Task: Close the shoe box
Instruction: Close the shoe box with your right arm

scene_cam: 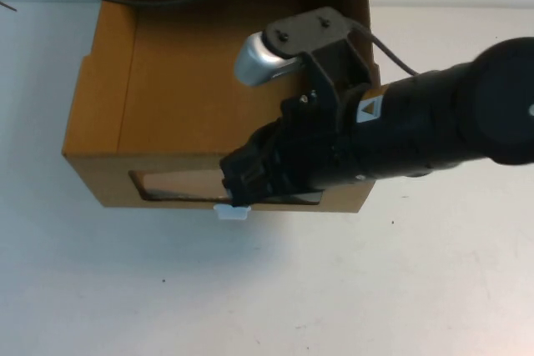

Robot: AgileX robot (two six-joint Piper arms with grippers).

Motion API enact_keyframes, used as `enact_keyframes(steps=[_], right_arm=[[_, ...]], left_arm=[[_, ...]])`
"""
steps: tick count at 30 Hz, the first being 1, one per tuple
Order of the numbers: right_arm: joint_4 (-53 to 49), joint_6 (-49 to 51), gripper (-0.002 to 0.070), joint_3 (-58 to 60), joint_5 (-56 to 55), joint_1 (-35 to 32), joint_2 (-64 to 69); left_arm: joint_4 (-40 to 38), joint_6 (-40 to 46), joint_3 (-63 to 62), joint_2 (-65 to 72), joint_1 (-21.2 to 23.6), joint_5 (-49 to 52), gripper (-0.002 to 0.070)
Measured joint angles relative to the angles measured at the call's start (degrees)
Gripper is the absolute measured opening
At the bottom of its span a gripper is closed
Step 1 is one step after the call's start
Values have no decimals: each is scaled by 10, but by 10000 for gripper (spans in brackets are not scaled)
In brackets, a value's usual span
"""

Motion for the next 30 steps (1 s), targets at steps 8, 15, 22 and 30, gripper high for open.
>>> enact_keyframes(steps=[8,15,22,30], right_arm=[[-3,0,-11,-42,16,3,70],[-6,0,-11,-65,-8,5,91],[-7,0,-11,-97,-25,-1,109],[-5,0,-11,-161,-28,-39,154]], left_arm=[[0,0,0,0,0,0,-5],[0,0,-1,0,0,0,-5],[0,0,-1,0,0,0,-5],[1,0,-1,0,0,1,-5]])
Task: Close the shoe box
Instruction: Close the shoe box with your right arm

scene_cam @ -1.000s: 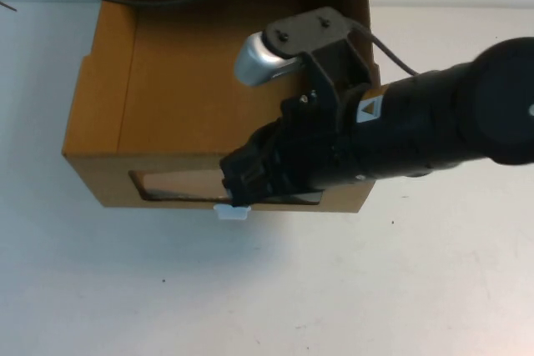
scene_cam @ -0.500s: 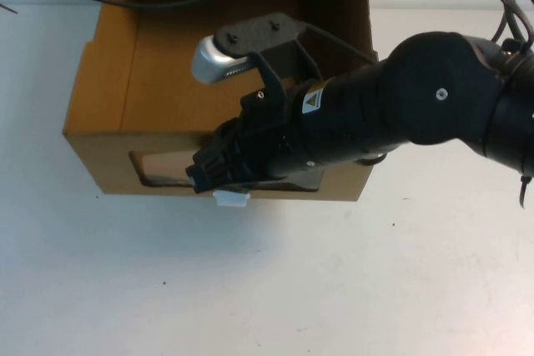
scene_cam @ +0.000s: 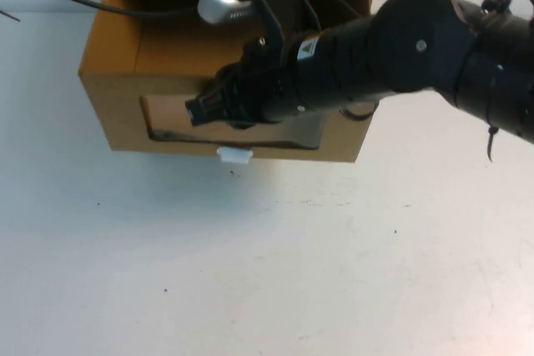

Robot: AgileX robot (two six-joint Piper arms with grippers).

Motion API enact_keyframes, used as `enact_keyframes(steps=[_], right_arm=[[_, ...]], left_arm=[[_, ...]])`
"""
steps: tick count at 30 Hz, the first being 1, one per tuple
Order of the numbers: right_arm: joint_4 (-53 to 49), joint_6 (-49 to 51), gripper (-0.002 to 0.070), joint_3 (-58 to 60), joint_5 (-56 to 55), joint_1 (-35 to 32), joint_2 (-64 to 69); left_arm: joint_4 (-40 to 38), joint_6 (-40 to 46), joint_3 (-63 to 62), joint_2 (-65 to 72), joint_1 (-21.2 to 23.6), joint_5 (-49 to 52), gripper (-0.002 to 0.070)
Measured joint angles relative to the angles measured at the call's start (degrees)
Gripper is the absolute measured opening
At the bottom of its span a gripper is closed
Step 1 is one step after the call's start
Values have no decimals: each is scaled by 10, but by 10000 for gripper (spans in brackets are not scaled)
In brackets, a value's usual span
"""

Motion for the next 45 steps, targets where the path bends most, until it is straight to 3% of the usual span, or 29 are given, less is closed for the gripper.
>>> enact_keyframes(steps=[10,27,37,45], right_arm=[[9,-8,-11,-86,15,-38,58],[23,-6,-11,-148,176,-68,60],[-84,49,-11,-154,244,-70,18],[-105,62,-11,-154,219,-75,20]], left_arm=[[2,0,-1,0,0,0,-5],[2,0,-1,0,0,1,-5],[2,0,-1,0,0,1,-5],[2,0,-1,0,0,2,-5]])
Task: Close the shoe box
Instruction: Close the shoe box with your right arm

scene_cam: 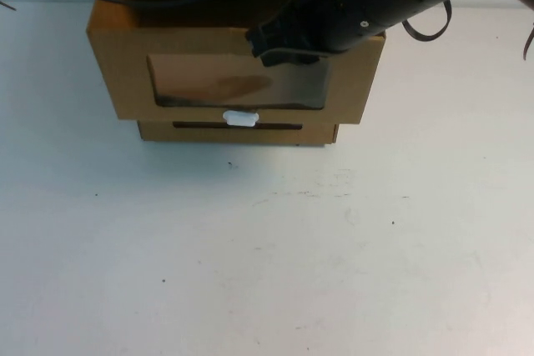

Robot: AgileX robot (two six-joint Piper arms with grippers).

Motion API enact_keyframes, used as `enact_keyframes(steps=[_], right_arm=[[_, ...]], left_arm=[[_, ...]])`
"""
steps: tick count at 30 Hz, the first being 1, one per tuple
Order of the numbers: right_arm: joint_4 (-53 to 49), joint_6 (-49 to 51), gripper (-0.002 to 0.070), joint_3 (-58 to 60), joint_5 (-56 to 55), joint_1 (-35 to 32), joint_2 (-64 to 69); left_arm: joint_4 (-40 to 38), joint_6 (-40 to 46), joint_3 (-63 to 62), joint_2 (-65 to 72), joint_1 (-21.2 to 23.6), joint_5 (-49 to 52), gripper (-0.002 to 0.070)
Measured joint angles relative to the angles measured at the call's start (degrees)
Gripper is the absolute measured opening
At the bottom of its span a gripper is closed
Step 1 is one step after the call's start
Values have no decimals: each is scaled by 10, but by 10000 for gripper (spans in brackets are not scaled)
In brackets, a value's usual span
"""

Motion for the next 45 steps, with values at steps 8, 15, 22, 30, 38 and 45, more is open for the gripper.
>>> enact_keyframes(steps=[8,15,22,30,38,45], right_arm=[[6,10,-11,0,-31,-19,25],[4,10,-11,0,-98,-22,42],[16,10,-11,-21,-132,-35,69],[68,1,-12,-68,-82,-57,93],[84,-9,-12,-74,-92,-58,96],[95,-11,-12,-74,-127,-58,109]], left_arm=[[0,0,0,0,0,2,-5],[0,0,0,0,0,2,-5],[0,0,0,0,0,4,-5],[-1,0,0,0,0,5,-5],[-2,0,0,0,0,6,-5],[-2,0,0,0,0,6,-5]])
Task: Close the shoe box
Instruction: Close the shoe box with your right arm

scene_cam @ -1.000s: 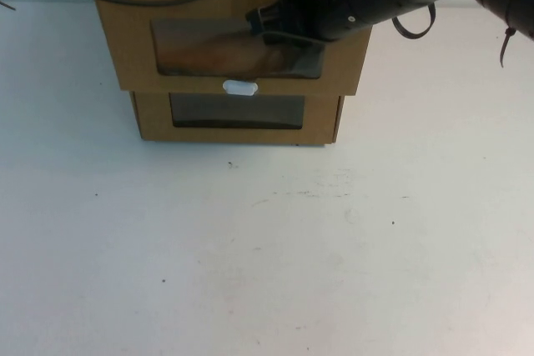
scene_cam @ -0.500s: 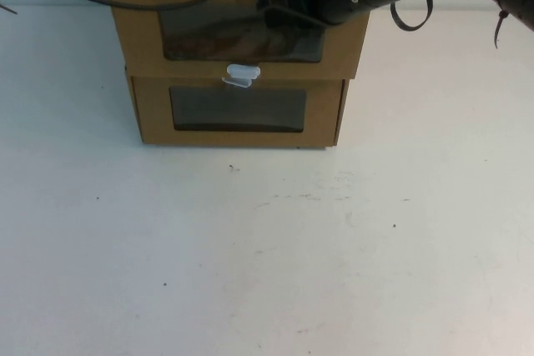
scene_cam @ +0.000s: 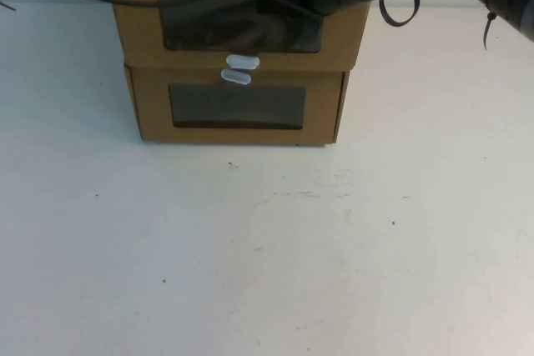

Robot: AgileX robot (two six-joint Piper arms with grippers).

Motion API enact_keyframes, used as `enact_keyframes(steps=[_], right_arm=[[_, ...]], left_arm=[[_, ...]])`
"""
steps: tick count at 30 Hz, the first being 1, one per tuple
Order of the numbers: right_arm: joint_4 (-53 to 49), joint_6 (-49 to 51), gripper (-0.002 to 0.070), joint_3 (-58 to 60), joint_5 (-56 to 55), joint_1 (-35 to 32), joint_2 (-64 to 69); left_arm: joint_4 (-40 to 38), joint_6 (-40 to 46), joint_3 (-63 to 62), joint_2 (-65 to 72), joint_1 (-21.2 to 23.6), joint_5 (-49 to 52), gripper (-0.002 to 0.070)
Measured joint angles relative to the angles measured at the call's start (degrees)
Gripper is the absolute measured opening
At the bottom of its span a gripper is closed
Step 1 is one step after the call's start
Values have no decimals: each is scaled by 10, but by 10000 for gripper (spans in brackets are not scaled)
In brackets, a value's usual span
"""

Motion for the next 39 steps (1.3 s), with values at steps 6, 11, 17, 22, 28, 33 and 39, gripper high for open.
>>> enact_keyframes(steps=[6,11,17,22,28,33,39], right_arm=[[8,0,-12,-1,-30,0,15],[16,0,-13,-22,-28,-5,33],[22,0,-13,-48,1,-13,45],[51,-31,-13,-79,51,-19,46],[72,-49,-13,-117,132,-21,46],[69,-49,-12,-120,190,-21,16],[15,-8,-12,-120,232,-21,-73]], left_arm=[[-1,0,0,0,0,0,-5],[-5,0,0,0,0,0,-5],[-7,0,-4,0,0,4,-5],[0,0,-46,0,0,28,-5],[36,0,-106,-23,0,34,-5],[110,-5,-107,-68,0,39,-5],[179,-31,-107,-130,2,41,-5]])
